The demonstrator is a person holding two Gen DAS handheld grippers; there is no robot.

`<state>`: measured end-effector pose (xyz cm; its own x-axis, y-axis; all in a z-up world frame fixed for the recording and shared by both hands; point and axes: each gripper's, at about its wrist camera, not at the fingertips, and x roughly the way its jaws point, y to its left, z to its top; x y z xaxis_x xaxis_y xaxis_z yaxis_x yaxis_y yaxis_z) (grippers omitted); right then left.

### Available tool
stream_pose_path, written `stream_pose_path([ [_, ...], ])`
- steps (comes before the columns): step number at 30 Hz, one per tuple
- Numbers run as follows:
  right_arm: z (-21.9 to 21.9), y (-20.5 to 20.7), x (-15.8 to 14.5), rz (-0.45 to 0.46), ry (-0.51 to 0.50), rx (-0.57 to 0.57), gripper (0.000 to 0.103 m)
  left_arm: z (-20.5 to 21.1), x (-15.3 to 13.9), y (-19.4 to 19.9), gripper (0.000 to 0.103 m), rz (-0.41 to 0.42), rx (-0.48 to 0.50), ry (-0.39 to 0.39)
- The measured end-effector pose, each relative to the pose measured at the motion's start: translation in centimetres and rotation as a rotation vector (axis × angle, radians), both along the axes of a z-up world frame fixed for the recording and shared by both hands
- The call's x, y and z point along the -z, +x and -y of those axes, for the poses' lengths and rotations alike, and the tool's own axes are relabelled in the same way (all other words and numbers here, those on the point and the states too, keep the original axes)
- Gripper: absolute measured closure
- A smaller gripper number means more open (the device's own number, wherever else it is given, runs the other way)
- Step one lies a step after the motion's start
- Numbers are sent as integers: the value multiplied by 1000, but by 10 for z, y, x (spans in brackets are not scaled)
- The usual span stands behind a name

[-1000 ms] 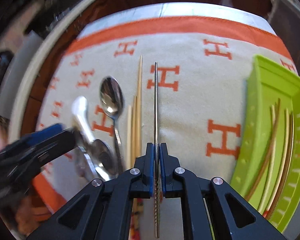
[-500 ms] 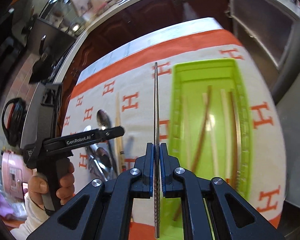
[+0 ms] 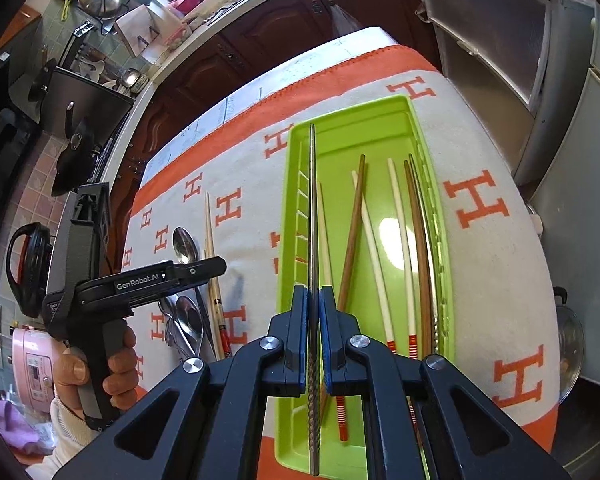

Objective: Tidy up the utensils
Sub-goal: 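Carry the metal chopstick into the green tray and release it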

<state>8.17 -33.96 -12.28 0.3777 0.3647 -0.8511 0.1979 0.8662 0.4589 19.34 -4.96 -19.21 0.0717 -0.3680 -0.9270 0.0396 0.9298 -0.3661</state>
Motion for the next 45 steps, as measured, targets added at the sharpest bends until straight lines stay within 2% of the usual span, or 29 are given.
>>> stream_pose_path([
  [15,10,-7,7,-13,7,40,98,3,2,-3,60,-7,12,36],
  [23,9,-10,10,-32,-65,61,97,16,1,1,60,8,24,78],
  [25,10,-12,9,-27,-81,64,97,13,8,1,60,-31,8,76],
  [29,10,-14,5,-11,-93,69,97,13,8,1,61,-16,-1,84],
  [33,10,-15,6,-11,-110,71,96,22,8,0,61,8,15,132],
  [34,10,-16,6,-12,-117,72,94,26,7,-1,65,24,24,161],
  [35,10,-16,6,-12,-121,74,88,30,7,-2,75,37,27,188],
  [36,10,-17,5,-10,-126,76,84,33,6,-3,81,52,26,215],
  [37,10,-18,5,-5,-129,76,77,35,7,-3,91,58,21,222],
  [38,10,-19,4,1,-133,77,73,34,7,-3,96,62,13,219],
  [41,12,-24,0,17,-142,86,68,31,7,-4,98,59,-5,176],
  [45,16,-31,-2,28,-104,102,67,24,9,-9,99,20,-15,93],
])
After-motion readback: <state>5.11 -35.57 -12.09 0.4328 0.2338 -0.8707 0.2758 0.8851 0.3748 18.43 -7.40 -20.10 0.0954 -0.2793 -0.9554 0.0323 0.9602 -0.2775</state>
